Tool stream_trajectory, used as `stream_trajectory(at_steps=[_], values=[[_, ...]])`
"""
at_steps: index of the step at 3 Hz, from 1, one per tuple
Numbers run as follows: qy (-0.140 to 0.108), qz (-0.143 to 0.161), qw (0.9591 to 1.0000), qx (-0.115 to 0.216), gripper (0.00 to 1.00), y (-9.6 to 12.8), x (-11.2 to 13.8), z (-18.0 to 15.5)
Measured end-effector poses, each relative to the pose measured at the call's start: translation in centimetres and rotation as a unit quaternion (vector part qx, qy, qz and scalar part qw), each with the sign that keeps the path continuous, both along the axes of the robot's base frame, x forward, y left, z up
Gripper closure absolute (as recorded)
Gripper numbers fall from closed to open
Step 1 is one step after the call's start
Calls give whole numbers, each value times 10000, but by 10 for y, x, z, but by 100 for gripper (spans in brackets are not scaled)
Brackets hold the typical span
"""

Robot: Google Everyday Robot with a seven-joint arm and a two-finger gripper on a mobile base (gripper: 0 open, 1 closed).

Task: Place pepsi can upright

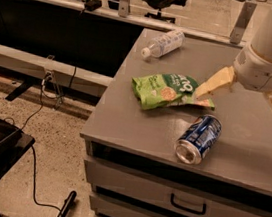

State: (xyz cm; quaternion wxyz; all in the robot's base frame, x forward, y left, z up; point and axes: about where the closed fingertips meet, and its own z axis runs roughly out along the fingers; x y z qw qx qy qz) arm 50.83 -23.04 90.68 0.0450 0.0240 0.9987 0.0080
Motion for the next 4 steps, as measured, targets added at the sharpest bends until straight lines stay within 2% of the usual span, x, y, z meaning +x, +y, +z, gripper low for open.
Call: stream_trajectory(at_steps=[1,2,3,4], values=[[-13,-225,9997,85,0,13,-3,-9],[-2,-751,9972,-67,0,34,-14,-32],[39,-1206,9927,-60,0,33,-17,-38],[32,-1207,9927,-56,0,33,-17,-38]])
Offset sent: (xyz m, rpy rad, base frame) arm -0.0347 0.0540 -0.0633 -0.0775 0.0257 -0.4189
